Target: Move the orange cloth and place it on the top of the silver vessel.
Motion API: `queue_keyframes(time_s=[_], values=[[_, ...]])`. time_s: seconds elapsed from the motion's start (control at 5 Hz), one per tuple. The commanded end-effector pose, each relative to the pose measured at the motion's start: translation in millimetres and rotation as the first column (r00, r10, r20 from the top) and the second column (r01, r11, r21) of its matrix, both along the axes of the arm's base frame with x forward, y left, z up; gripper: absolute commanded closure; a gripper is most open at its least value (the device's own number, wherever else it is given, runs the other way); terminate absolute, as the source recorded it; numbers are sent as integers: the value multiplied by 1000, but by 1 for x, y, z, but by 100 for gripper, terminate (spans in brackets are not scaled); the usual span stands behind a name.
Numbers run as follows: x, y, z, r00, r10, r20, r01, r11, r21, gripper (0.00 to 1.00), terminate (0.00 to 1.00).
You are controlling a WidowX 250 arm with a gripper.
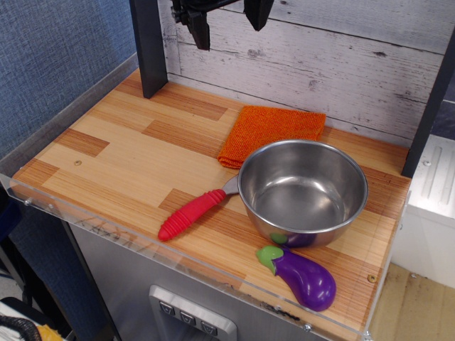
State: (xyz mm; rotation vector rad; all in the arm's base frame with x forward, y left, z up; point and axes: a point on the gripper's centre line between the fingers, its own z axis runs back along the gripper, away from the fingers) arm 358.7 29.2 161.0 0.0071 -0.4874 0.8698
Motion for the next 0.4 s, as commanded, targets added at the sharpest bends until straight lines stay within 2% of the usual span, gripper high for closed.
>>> queue_keyframes(time_s=[0.0, 0.2], values=[[-12, -7, 14, 999, -9, 45, 8, 1000, 3, 0, 0], [-12, -7, 14, 999, -9, 45, 8, 1000, 3, 0, 100]])
